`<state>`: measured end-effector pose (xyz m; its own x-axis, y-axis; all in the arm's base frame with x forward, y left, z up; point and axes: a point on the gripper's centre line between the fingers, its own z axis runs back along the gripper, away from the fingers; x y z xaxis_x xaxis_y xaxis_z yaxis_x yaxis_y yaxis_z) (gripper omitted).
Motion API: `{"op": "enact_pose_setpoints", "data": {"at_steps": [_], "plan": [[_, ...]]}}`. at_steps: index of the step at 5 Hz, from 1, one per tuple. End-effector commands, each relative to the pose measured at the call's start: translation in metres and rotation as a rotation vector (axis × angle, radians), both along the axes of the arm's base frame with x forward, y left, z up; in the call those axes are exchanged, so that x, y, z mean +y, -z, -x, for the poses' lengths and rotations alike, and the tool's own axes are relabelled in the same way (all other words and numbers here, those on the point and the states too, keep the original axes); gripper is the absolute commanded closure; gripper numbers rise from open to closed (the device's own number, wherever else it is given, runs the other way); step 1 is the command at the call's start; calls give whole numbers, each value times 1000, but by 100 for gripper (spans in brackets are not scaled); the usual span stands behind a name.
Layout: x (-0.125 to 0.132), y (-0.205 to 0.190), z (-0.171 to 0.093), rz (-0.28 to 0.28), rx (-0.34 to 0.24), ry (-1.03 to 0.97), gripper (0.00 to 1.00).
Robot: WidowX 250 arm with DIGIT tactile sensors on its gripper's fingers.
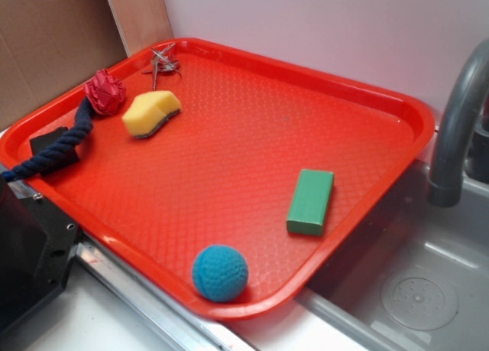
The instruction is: Grab the silver keys.
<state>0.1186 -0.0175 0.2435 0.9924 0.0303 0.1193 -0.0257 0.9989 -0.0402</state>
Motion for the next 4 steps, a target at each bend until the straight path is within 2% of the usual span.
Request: {"op": "enact_pose_setpoints", "data": {"at_steps": [1, 2, 3, 4], "plan": [[0, 0, 0, 0, 0, 0, 0], [21, 31, -30, 17, 16, -215, 0], [38, 57, -64, 5, -30, -464, 0], [58, 80, -85, 16, -92, -639, 0]]}}
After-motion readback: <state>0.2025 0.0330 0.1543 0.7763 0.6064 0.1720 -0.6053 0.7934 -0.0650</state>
